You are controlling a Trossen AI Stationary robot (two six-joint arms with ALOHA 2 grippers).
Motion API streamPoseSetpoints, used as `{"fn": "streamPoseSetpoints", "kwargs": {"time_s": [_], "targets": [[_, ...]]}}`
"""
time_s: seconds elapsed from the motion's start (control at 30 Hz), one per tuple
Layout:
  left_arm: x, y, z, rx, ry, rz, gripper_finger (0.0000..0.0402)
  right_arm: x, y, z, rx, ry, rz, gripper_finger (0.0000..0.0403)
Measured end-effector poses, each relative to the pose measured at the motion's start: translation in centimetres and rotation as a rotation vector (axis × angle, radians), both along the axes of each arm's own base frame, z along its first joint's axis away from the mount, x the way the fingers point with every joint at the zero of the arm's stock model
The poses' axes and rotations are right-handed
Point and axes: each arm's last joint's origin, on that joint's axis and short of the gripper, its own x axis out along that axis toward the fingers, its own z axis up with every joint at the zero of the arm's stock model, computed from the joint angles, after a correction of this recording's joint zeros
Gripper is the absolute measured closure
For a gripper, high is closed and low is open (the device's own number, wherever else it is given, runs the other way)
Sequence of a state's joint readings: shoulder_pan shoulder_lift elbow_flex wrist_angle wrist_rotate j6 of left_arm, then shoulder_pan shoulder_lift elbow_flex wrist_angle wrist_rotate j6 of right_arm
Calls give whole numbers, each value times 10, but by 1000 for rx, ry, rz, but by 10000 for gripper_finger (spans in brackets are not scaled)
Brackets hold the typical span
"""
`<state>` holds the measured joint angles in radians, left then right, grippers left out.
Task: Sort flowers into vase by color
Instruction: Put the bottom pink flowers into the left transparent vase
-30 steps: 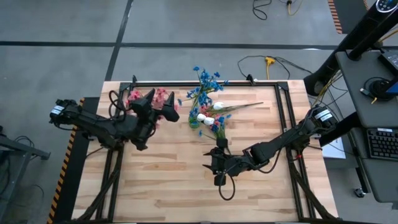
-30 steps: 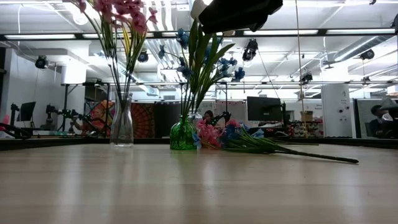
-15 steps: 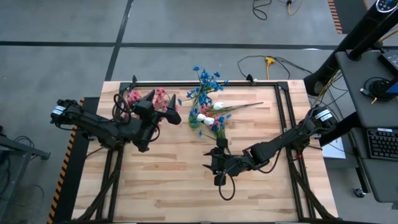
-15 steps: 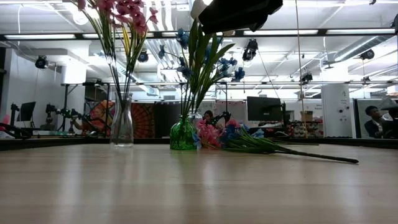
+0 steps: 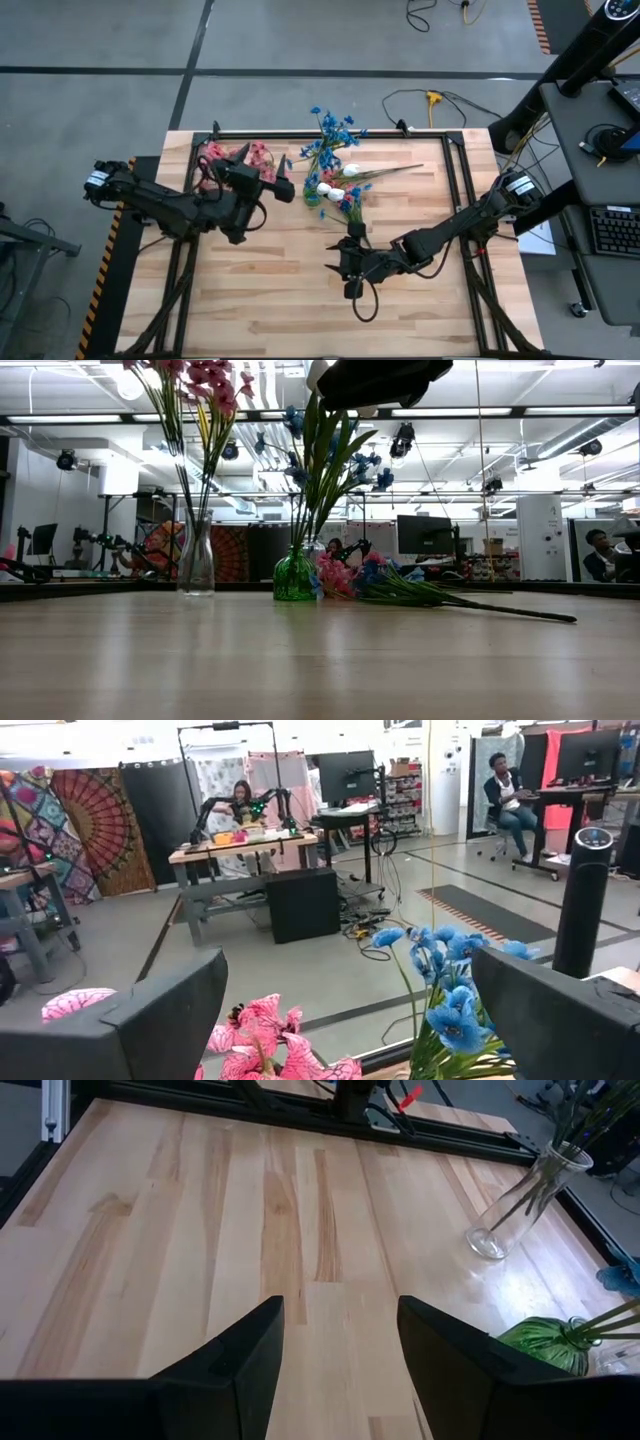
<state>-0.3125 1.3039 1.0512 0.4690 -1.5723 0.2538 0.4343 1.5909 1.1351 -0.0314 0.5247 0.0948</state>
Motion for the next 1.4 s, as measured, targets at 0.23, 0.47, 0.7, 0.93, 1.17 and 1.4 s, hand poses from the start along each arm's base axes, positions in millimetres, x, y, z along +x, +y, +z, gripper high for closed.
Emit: {"fn": "streamPoseSetpoints", "kwargs": {"time_s": [0.23,0.47,0.7,0.93,1.17,1.4], "targets": [[-4,1,4,0,-8,-12,2,0,0,1,2,-7,1,213],[-2,1,3,35,98,-13,2,1,0,1,5,-12,1,213],[-1,0,3,59,107,-80,2,1,0,1,5,-13,0,213],[-1,0,4,61,105,-85,2,1,0,1,6,-13,0,213],[-15,1,17,-23,-135,-103,2,1,0,1,7,-13,-1,213],[-15,1,19,-101,-369,-188,2,1,0,1,-1,-12,3,213]]}}
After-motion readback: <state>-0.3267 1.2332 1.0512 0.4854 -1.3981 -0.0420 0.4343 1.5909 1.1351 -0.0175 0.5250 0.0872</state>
